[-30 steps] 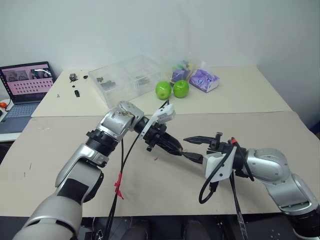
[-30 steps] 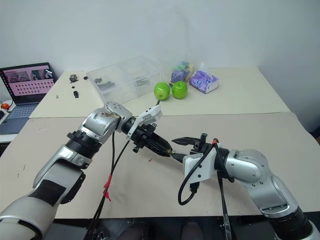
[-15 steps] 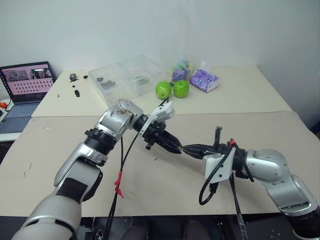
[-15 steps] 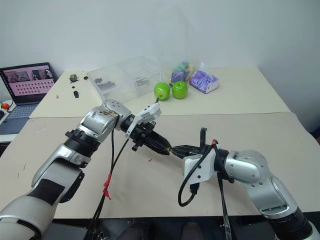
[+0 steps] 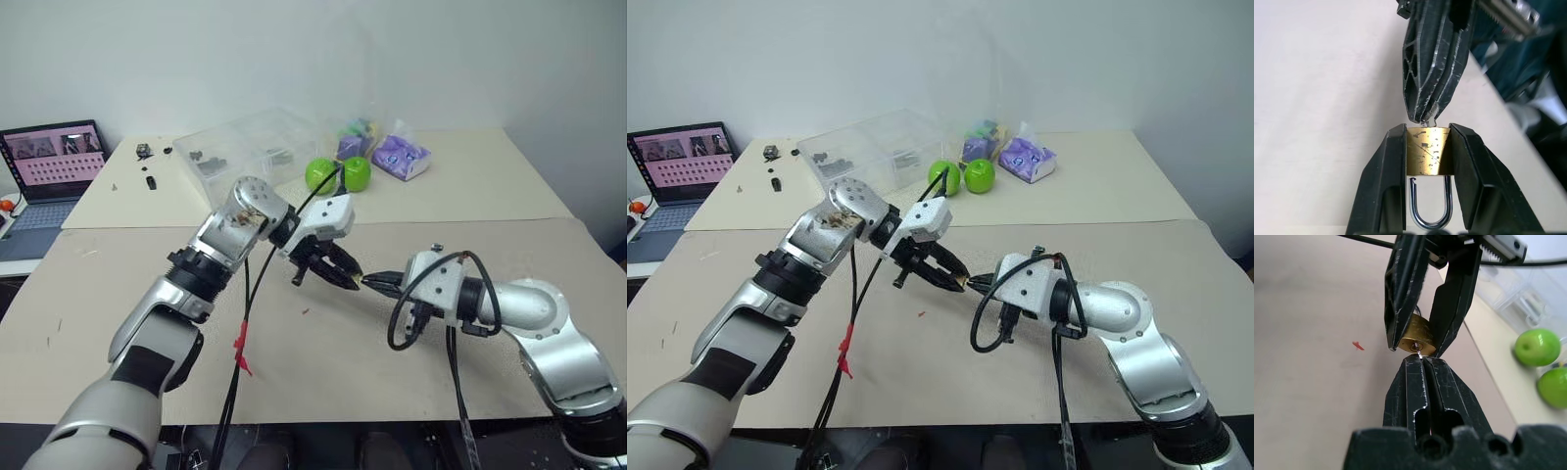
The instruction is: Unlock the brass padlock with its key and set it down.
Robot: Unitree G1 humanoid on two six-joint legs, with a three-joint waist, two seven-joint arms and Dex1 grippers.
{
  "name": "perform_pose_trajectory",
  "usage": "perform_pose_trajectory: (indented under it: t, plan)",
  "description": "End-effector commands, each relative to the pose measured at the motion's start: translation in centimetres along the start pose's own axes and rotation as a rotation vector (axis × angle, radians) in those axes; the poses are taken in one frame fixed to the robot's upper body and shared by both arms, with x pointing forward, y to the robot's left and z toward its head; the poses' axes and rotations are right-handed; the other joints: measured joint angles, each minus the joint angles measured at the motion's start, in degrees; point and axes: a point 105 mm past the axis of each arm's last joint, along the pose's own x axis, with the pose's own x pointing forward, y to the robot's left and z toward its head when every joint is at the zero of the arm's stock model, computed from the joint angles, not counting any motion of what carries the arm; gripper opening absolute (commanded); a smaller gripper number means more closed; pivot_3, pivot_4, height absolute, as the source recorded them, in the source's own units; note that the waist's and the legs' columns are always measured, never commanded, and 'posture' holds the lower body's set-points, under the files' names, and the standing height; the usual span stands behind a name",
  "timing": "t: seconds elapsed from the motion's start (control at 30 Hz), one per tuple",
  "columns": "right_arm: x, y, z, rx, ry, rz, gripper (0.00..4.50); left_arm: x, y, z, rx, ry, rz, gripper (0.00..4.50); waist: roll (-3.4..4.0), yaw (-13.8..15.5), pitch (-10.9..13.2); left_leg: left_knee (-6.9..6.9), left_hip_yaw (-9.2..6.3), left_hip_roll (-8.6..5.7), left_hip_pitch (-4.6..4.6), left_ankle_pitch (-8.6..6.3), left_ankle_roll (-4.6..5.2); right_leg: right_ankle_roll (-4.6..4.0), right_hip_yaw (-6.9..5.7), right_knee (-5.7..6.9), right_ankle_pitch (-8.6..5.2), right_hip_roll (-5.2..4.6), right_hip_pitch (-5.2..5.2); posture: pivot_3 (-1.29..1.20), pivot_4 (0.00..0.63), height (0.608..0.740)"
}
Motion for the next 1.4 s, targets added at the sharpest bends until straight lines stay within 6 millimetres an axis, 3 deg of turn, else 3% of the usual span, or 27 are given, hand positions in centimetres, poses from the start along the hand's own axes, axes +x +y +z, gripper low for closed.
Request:
perform_pose_trajectory:
  t: [0.03, 0.37, 0.5, 0.8, 1.2, 1.4]
  plan:
    - [-0.5, -0.4, 3.4, -0.050, -0.103, -0.021, 0.09, 0.8, -0.2, 0.6, 0.063, 0.001, 0.001, 0.81, 0.00, 0.02, 0.00, 0.01, 0.00, -0.01, 0.00, 0.00, 0.00, 0.00, 0.00, 0.00, 0.00, -0.01, 0.00, 0.00, 0.150, 0.740]
    - [-0.5, -1.2, 4.3, -0.488, -0.049, -0.063, 0.09, 0.8, 0.1, 0.8, -0.227, -0.135, -0.022, 0.81, 0.01, -0.17, 0.00, 0.08, 0.00, -0.03, 0.01, -0.01, 0.03, 0.06, -0.06, 0.04, -0.03, 0.04, 0.00, 0.00, 0.150, 0.740]
    - [-0.7, -0.7, 3.4, -0.616, -0.025, -0.054, 1.29, 0.7, 0.4, 1.4, -0.307, -0.185, -0.029, 0.81, 0.00, -0.20, 0.00, 0.13, 0.00, -0.04, 0.01, 0.00, 0.00, 0.06, -0.06, 0.04, -0.03, 0.03, 0.02, 0.00, 0.150, 0.740]
    - [-1.0, -0.5, 2.8, -0.713, -0.039, -0.097, 4.33, 0.6, 0.4, 1.7, -0.364, -0.205, -0.040, 0.81, 0.00, -0.22, 0.00, 0.10, 0.02, -0.03, 0.02, 0.12, -0.20, 0.05, -0.02, 0.06, -0.03, 0.04, 0.01, 0.00, 0.150, 0.740]
    - [-1.2, 0.3, 1.5, -0.727, -0.040, -0.073, 4.33, 0.3, 0.3, 2.1, -0.384, -0.218, -0.064, 0.81, 0.00, -0.12, 0.00, 0.08, 0.03, -0.03, 0.04, 0.10, -0.17, 0.05, -0.01, 0.05, -0.02, 0.05, 0.02, 0.00, 0.150, 0.740]
    - [-1.5, 0.3, 1.1, -0.752, -0.043, -0.093, 4.33, -0.3, -0.3, 1.4, -0.395, -0.197, -0.099, 0.81, 0.00, -0.17, 0.00, 0.09, 0.04, -0.04, 0.03, 0.11, -0.19, 0.05, 0.01, 0.05, -0.02, 0.04, 0.02, 0.00, 0.150, 0.740]
